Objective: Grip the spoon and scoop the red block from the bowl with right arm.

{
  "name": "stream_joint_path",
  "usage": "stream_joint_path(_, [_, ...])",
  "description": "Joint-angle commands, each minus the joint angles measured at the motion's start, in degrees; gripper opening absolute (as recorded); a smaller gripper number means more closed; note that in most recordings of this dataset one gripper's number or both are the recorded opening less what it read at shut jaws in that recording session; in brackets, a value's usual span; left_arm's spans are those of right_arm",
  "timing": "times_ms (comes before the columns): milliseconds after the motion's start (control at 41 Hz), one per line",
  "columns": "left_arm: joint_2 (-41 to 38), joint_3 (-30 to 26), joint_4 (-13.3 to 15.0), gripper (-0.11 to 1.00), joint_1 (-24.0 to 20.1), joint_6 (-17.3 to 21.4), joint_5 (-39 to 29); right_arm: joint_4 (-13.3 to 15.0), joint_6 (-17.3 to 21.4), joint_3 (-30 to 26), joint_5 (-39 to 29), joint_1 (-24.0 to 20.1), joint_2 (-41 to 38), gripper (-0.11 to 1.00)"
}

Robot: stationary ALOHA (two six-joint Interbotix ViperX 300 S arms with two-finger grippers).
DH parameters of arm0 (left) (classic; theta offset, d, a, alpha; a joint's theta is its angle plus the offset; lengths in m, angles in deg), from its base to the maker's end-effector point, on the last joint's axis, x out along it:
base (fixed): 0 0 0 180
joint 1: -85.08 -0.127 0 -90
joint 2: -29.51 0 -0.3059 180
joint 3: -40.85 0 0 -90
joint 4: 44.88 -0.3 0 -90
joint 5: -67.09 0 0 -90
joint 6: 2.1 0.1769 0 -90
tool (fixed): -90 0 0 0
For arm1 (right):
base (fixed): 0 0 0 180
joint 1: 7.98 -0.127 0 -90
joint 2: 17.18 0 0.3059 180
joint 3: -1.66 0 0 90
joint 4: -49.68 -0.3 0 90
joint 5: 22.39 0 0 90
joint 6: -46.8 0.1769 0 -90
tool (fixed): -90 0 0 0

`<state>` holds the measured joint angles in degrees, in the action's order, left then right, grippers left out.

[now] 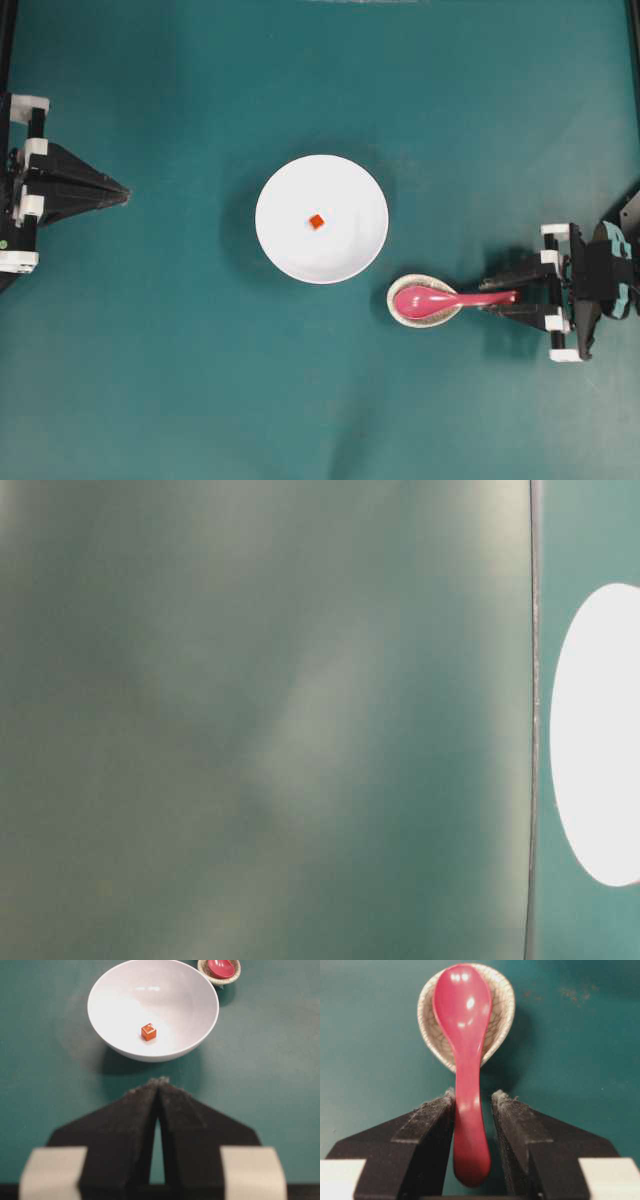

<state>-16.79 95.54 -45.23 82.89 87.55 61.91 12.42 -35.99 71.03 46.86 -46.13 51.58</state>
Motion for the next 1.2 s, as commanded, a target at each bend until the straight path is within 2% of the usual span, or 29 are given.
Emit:
stream_joint_path(0, [-0.4,-0.6,-0.2,0.0,-0.1,-0.1,0.3,-0.1,0.0,-0.1,0.6,-1.1,0.4,0.42])
stream_joint_path(220, [-0.4,-0.5,-0.2,0.0,-0.1,-0.1,-0.1,-0.1,-0.2,-0.4,0.6,-2.5,0.4,0.42])
stream_joint_path(561, [-0.4,-0.5,-0.2,0.0,-0.1,-0.2,-0.7,-0.2,-3.8,-0.5,0.6,-2.5,0.4,0.42])
stream_joint_path(732, [-0.4,-0.5,-0.2,0.0,-0.1,-0.2,-0.9,-0.4,-3.9,-0.4,1.9,-2.5,0.5,0.42])
stream_joint_path(878, [-0.4,-0.5,-0.2,0.0,-0.1,-0.2,-1.3,-1.8,-4.0,-0.3,3.3,-2.5,0.5,0.42])
stream_joint_path(1171, [-0.4,-0.5,-0.2,0.0,-0.1,-0.2,-1.3,-2.0,-4.0,-0.1,4.2,-2.5,0.5,0.42])
